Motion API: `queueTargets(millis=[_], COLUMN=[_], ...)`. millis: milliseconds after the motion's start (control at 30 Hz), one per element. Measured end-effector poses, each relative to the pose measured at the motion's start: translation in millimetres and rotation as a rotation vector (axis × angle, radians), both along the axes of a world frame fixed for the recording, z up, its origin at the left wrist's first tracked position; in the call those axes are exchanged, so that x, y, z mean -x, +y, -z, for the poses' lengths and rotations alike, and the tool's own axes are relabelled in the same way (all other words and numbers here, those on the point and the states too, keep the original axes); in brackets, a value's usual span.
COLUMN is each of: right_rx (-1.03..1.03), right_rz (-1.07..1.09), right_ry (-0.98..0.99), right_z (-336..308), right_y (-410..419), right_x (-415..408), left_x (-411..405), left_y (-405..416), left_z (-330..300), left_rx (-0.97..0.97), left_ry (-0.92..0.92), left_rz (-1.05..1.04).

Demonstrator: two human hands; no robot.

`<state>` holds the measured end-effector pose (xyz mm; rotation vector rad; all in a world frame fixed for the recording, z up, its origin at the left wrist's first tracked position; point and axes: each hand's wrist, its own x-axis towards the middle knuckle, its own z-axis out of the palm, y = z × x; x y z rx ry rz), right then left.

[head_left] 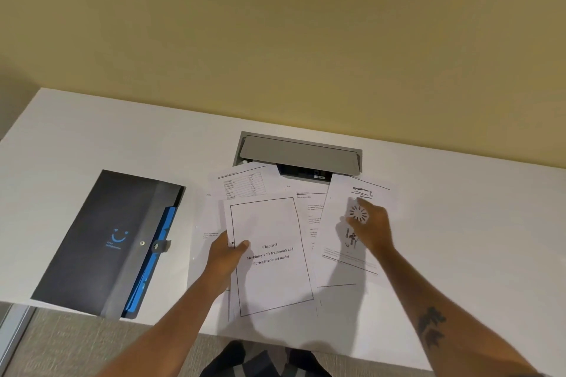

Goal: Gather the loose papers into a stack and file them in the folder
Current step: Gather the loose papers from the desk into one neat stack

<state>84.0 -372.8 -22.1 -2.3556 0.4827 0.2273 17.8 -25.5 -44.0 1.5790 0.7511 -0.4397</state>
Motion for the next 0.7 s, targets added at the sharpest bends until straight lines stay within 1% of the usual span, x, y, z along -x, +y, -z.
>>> queueTargets(millis=[67,167,300,400,533,633,700], right_rx=[0.116,0.324,0.479,0.493,0.465,0.352,0.261], right_rz=[-0.071,-0.274,-0.395,-0.438,-0.399,-0.280,-0.172], right_ry=[0.104,0.180,0.292,0.315,0.254,0.128,0.087], right_z=[1.7,16.0,31.4,41.6,47.5,49.1,49.7], right_y=[-29.2,-67.1,-94.1,-98.7,-93.5,-92.7,-89.6], right_x=[-16.6,-38.3,-51.9,-46.2,-30.1,-15.4,-3.0], left_x=[3.6,9.8,16.2,18.5,19.1,19.6,20.2], left_y=[1.3,3.9,4.7,4.3,2.3,2.8,4.0], left_z=[0.2,4.2,4.7,5.7,5.6,7.4,8.3], left_rx=[-0.019,-0.030,-0.050,-0.082,-0.118,-0.130,-0.136], left_ry=[0.030,0.050,0.060,0.082,0.099,0.102,0.098], left_rz=[-0.011,-0.017,-0.027,-0.020,-0.013,0.000,0.007])
